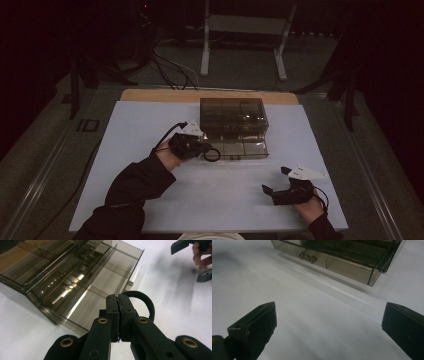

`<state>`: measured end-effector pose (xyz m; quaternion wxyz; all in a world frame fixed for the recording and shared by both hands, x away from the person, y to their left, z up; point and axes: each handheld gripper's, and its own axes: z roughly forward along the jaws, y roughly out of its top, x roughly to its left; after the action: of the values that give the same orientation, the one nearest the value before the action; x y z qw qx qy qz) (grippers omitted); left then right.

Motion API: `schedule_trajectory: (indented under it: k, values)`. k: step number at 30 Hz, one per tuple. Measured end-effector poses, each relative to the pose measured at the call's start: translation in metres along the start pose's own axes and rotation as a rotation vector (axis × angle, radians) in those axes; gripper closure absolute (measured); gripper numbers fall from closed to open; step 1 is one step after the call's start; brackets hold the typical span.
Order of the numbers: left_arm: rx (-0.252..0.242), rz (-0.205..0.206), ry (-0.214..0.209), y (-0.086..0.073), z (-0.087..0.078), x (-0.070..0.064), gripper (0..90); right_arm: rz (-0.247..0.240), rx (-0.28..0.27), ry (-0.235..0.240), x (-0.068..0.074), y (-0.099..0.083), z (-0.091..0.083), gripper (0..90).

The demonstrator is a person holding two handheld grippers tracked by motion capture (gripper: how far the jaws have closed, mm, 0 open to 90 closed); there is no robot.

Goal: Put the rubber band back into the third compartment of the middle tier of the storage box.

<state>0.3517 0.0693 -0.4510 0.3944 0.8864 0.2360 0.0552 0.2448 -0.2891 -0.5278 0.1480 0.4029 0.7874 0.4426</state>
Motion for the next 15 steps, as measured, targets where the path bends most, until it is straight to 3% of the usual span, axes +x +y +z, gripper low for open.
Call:
schedule_trajectory:
  k: [15]
  values:
    - [-0.011, 0.027, -0.017, 0.021, 0.016, -0.006, 90.0, -0.003, 0.001, 0.0, 0.001, 0.0, 0.0, 0.0]
